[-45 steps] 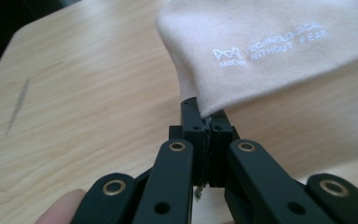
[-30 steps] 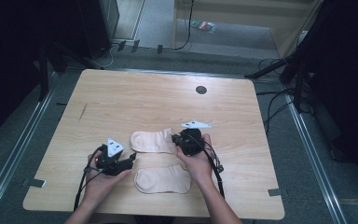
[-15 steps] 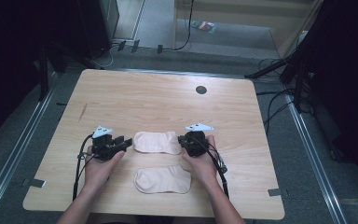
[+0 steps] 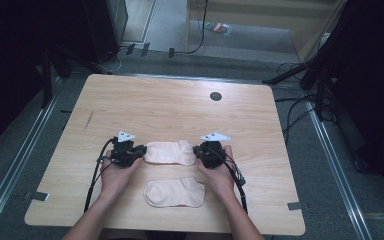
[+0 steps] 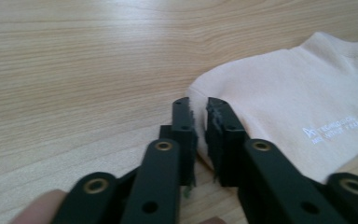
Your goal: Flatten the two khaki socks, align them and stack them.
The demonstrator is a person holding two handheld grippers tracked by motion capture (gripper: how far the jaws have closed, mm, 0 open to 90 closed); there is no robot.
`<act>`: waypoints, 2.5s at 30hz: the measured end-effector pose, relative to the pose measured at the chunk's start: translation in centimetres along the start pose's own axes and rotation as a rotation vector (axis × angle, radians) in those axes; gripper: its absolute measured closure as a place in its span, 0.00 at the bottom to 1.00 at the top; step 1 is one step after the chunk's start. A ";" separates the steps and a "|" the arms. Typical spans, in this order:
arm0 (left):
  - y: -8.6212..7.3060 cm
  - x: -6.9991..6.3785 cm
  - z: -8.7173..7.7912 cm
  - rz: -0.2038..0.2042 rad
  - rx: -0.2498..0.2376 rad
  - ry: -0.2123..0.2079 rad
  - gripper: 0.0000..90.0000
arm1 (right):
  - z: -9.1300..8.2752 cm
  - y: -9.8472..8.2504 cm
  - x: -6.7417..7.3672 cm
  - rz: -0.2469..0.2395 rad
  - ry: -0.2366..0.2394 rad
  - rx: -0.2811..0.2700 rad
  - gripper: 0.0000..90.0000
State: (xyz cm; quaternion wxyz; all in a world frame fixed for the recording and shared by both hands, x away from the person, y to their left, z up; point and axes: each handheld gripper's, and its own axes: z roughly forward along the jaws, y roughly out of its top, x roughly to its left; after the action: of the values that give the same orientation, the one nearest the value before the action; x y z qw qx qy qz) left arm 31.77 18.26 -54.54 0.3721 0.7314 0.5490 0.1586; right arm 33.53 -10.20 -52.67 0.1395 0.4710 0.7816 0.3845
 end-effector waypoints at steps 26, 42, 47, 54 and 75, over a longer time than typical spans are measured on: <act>-0.9 -0.2 -0.6 -0.079 -0.030 -0.073 0.66 | 1.0 -0.4 -1.1 0.048 0.030 0.012 0.71; -0.9 -0.7 -2.0 -0.032 -0.063 -0.100 0.98 | 0.1 -0.8 -0.5 0.025 0.029 0.005 0.99; -0.9 -1.3 -3.1 -0.029 -0.084 -0.112 0.99 | -1.3 -0.5 -0.3 0.031 0.038 -0.026 0.99; -0.9 -2.0 -4.9 -0.010 -0.101 -0.141 0.99 | -3.2 -0.3 0.2 0.021 0.042 -0.046 0.99; -3.2 -3.7 -8.7 0.052 -0.103 -0.193 0.99 | -7.7 -1.9 2.1 -0.008 0.067 -0.051 0.99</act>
State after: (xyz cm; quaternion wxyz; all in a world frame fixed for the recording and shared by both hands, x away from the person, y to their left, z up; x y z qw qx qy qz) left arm 22.73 18.48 -50.39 0.4560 0.7374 0.4824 0.1250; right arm 26.80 -12.54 -48.60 0.1270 0.4510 0.7776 0.4193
